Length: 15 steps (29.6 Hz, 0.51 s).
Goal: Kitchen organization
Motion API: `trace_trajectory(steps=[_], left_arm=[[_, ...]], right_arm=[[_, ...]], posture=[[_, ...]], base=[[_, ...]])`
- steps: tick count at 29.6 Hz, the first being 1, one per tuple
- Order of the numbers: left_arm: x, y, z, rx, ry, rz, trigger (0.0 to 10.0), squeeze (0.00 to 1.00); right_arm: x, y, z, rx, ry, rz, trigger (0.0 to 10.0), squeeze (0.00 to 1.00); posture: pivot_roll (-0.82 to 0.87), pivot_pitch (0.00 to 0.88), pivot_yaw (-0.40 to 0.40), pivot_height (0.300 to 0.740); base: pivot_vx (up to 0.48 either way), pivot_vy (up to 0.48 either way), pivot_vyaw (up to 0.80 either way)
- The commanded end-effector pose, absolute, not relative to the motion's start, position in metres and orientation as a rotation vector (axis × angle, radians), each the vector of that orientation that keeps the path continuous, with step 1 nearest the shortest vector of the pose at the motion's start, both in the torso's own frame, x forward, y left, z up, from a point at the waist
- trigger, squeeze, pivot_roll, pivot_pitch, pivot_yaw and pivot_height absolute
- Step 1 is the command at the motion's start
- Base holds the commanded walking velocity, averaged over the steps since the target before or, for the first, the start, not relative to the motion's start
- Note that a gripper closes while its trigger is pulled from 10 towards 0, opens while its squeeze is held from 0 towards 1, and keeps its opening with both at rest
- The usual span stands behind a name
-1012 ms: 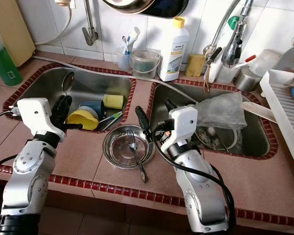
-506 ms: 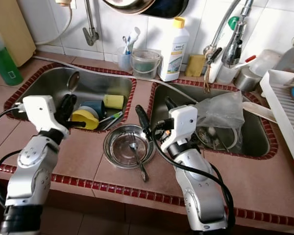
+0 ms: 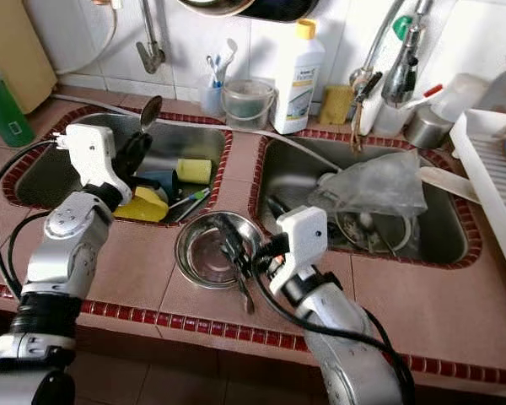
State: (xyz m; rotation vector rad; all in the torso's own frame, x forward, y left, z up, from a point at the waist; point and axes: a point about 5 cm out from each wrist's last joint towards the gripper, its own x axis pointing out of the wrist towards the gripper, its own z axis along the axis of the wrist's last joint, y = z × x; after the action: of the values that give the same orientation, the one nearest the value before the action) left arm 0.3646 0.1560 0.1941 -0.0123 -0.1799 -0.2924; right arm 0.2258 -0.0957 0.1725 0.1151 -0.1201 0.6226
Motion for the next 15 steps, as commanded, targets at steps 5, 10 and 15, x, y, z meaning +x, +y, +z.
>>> trace_trajectory(steps=[5, 10, 15], left_arm=[[0.369, 0.145, 0.190, 0.029, -0.151, -0.377, 10.0, 0.00], [0.373, 0.142, 0.187, 0.027, -0.124, -0.400, 10.0, 0.00], [0.380, 0.141, 0.184, 0.040, -0.111, -0.417, 10.0, 0.00]], right_arm=[[0.202, -0.095, 0.179, 0.137, -0.080, 0.655, 10.0, 0.00], [0.187, -0.099, 0.185, 0.157, -0.064, 0.644, 10.0, 0.00], [0.169, -0.099, 0.194, 0.212, -0.042, 0.663, 10.0, 0.00]], posture=[[-0.16, 0.232, -0.001, 0.740], [-0.18, 0.279, -0.002, 0.740], [-0.20, 0.309, 0.002, 0.740]], base=[[0.000, 0.000, 0.00], [0.000, 0.000, 0.00], [0.000, 0.000, 0.00]])
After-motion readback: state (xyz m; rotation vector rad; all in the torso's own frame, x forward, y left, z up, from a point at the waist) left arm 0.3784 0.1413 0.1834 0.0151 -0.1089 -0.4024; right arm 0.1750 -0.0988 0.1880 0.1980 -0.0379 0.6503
